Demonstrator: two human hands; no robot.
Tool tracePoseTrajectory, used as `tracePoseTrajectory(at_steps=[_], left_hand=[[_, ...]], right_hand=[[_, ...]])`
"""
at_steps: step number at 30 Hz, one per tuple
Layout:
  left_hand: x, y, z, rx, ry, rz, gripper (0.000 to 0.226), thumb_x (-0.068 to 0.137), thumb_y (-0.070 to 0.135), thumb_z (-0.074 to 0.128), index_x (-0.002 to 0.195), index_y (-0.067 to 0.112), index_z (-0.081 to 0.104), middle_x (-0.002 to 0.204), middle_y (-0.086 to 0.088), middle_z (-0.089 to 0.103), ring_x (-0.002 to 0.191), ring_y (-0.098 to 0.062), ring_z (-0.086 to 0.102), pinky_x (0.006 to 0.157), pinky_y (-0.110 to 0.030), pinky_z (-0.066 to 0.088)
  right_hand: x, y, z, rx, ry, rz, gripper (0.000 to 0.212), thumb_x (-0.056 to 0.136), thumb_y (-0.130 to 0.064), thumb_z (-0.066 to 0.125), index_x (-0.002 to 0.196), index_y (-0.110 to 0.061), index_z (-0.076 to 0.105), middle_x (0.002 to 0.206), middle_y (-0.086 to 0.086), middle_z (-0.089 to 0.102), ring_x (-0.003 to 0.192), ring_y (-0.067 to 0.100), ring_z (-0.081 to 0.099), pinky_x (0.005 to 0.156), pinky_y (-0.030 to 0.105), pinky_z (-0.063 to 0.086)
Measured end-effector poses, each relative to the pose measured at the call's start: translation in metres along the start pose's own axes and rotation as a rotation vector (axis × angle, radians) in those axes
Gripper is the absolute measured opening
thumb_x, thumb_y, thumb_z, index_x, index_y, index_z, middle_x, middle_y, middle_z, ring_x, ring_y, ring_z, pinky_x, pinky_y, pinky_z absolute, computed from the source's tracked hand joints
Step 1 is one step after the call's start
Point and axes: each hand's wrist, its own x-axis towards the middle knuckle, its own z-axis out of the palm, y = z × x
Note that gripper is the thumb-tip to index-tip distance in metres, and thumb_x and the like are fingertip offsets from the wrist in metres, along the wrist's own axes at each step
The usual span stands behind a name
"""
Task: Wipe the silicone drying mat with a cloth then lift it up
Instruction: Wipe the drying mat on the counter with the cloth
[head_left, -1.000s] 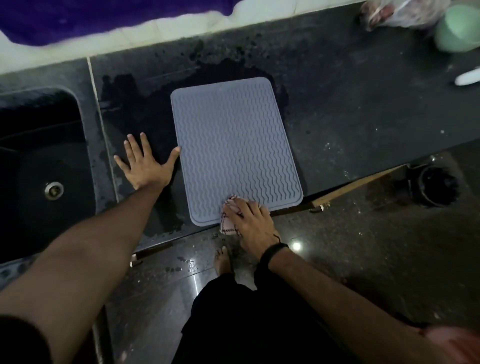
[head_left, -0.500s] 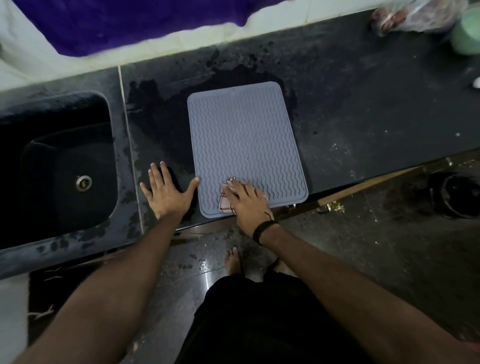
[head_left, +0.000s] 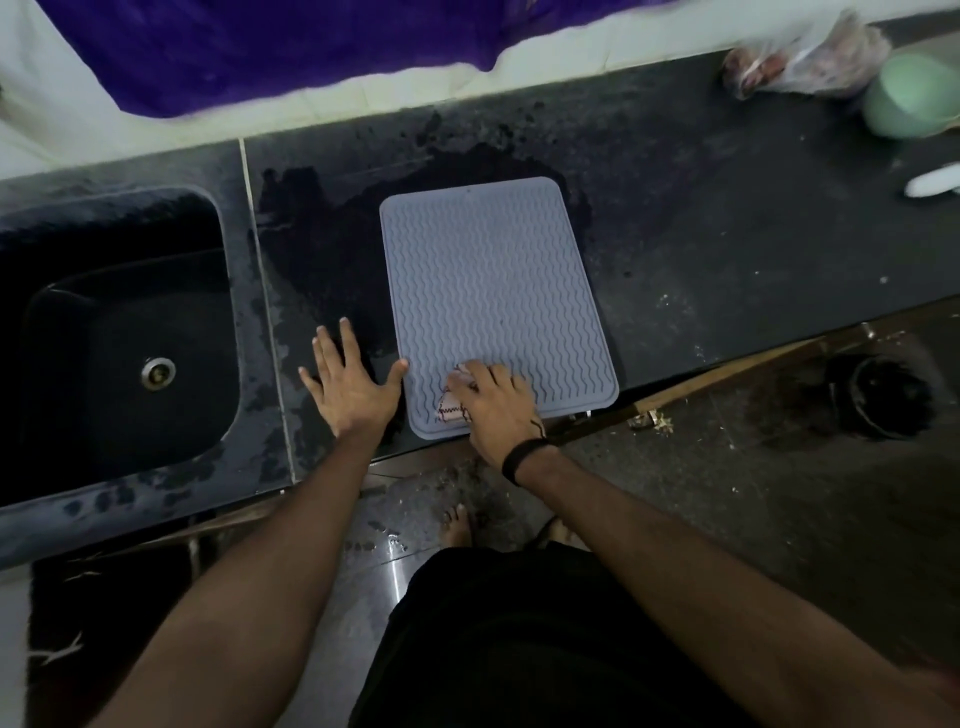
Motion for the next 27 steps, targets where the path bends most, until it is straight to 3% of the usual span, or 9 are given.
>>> tracePoseTrajectory(at_steps=[4, 11, 17, 23, 27], left_hand=[[0.004, 0.001, 0.003, -0.028, -0.010, 0.039, 0.095, 0.094, 0.064, 0.057, 0.166, 0.026, 0.007, 0.173, -0.011, 0.001, 0.159, -0.027, 0.000, 0.125, -0.055, -0.005], [-0.002, -0.003, 0.015, -0.114, 0.013, 0.086, 0.079, 0.100, 0.057, 0.053, 0.164, 0.024, 0.021, 0.172, -0.012, 0.010, 0.159, -0.027, 0.005, 0.124, -0.057, -0.005], [-0.007, 0.006, 0.017, -0.108, 0.009, 0.066, 0.068, 0.104, 0.047, 0.051, 0.163, 0.025, 0.027, 0.171, -0.014, 0.010, 0.159, -0.029, 0.005, 0.123, -0.058, -0.007], [-0.020, 0.028, 0.017, -0.078, -0.008, -0.006, 0.052, 0.110, 0.034, 0.041, 0.161, 0.029, 0.034, 0.172, -0.012, 0.008, 0.159, -0.027, 0.004, 0.124, -0.058, -0.007], [-0.027, 0.037, 0.020, -0.025, -0.002, -0.054, 0.051, 0.111, 0.030, 0.036, 0.162, 0.032, 0.030, 0.173, -0.009, 0.003, 0.160, -0.025, 0.000, 0.124, -0.056, -0.009]], right_hand=[[-0.012, 0.004, 0.010, -0.031, -0.051, -0.011, 0.071, 0.071, -0.012, 0.067, 0.138, -0.025, 0.048, 0.148, 0.009, 0.037, 0.122, 0.034, 0.041, 0.096, 0.047, 0.037], [-0.057, 0.020, 0.015, -0.028, -0.018, 0.020, 0.070, 0.071, -0.019, 0.071, 0.137, -0.028, 0.049, 0.145, 0.004, 0.041, 0.122, 0.030, 0.044, 0.093, 0.045, 0.043], [-0.016, 0.039, -0.012, 0.026, 0.202, 0.200, 0.067, 0.064, -0.012, 0.071, 0.128, -0.024, 0.054, 0.135, 0.006, 0.047, 0.113, 0.030, 0.048, 0.090, 0.045, 0.044], [0.034, 0.046, -0.012, -0.026, -0.016, 0.124, 0.059, 0.080, -0.018, 0.064, 0.137, -0.023, 0.048, 0.144, 0.009, 0.038, 0.127, 0.032, 0.037, 0.103, 0.045, 0.032], [0.008, 0.049, 0.003, -0.063, 0.005, 0.071, 0.060, 0.082, -0.014, 0.061, 0.140, -0.021, 0.046, 0.146, 0.011, 0.036, 0.125, 0.035, 0.038, 0.101, 0.048, 0.034]])
